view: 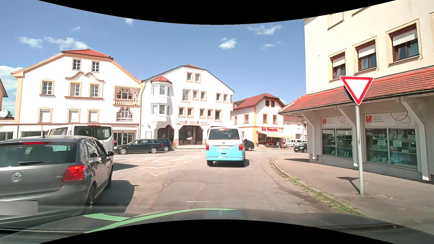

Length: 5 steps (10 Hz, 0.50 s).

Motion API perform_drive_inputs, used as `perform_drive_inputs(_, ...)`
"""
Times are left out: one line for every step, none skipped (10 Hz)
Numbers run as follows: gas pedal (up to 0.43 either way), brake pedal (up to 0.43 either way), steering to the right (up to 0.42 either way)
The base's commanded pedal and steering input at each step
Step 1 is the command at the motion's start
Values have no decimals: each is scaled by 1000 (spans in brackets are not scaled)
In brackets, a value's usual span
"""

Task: Follow the waypoints while adhering to traffic rules and regulations

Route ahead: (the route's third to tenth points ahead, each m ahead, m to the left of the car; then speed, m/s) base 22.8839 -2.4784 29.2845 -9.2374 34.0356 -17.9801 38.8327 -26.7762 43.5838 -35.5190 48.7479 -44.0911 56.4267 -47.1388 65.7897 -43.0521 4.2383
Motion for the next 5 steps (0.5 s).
perform_drive_inputs(0, 0, 37)
perform_drive_inputs(0, 0, 36)
perform_drive_inputs(0, 12, 31)
perform_drive_inputs(0, 49, 30)
perform_drive_inputs(0, 61, 29)
